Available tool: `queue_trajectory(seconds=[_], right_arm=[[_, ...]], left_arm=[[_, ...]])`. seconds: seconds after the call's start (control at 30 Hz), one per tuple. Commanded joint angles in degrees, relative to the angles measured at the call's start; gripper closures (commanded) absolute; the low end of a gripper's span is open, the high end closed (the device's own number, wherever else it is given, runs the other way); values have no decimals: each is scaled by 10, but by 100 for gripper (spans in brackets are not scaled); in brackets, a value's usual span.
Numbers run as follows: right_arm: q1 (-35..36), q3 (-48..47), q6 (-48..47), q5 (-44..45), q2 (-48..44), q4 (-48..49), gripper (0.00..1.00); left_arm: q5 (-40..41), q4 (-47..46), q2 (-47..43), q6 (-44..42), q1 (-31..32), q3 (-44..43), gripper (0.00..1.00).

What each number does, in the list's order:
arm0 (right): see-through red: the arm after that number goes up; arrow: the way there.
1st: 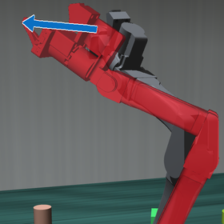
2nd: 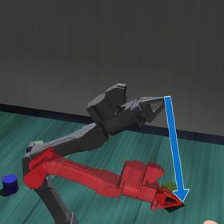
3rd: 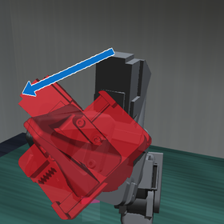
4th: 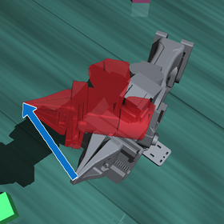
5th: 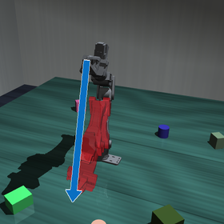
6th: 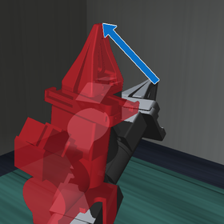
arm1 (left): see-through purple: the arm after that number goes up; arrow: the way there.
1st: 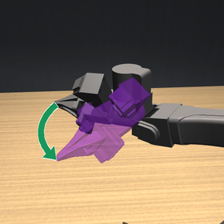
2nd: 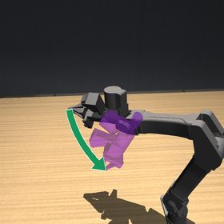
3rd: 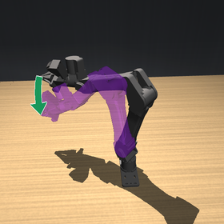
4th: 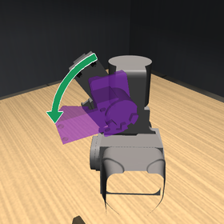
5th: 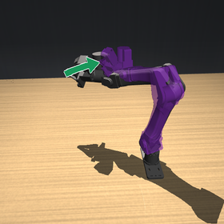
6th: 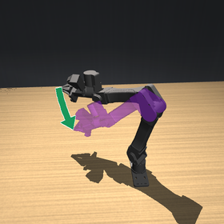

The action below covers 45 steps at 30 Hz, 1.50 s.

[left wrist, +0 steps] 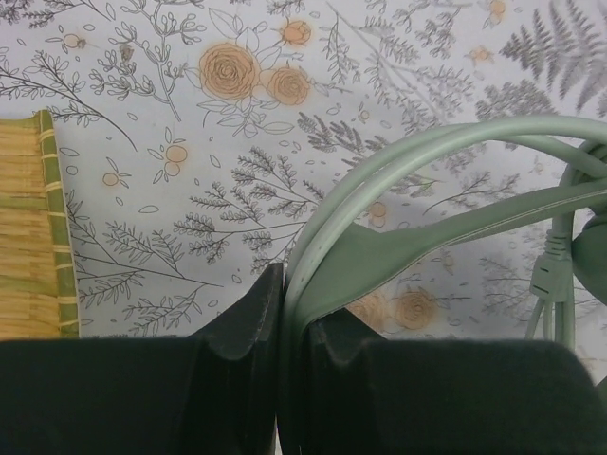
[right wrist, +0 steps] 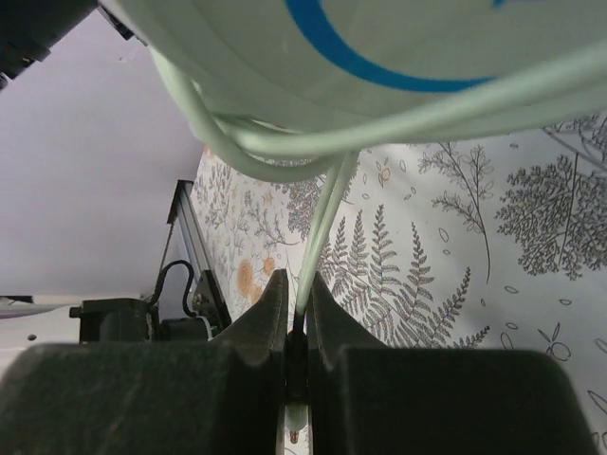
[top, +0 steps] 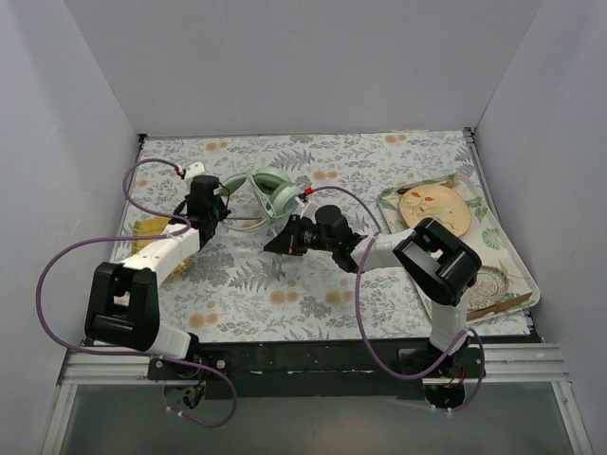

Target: Wrap the headphones

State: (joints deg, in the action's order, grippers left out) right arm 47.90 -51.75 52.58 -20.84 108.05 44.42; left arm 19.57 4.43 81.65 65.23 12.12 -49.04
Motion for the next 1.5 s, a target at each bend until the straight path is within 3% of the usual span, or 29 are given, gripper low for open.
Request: queue_trajectory(seconds=[0.0,0.13,0.3,0.4,0.53,0.77,1.03,1.27,1.47], right_arm=[[3,-21,72,-39,28,43,99],[-5,-2,127,-31,47,89,99],[-18,20,196,-25,66,140,94],[-22,13,216,-24,84,153,88],[-25,10,220,-32,96,162,69],[-31,49,198,-32,59,165,59],[-31,117,98,-18,-65,80,54],[-32,106,-38,35,-153,-57,52],[-38,91,-117,61,-205,-110,52]], left_arm=[[62,-133,25,-56,9,29,100],[67,-170,52,-126,12,46,100],[37,-157,81,-142,12,60,100],[17,-154,101,-151,13,73,100],[16,-168,119,-174,12,84,100],[-6,-170,131,-165,12,101,100],[-14,-174,100,-165,12,116,76],[-14,-171,65,-174,12,104,56],[-14,-177,40,-196,11,92,39]])
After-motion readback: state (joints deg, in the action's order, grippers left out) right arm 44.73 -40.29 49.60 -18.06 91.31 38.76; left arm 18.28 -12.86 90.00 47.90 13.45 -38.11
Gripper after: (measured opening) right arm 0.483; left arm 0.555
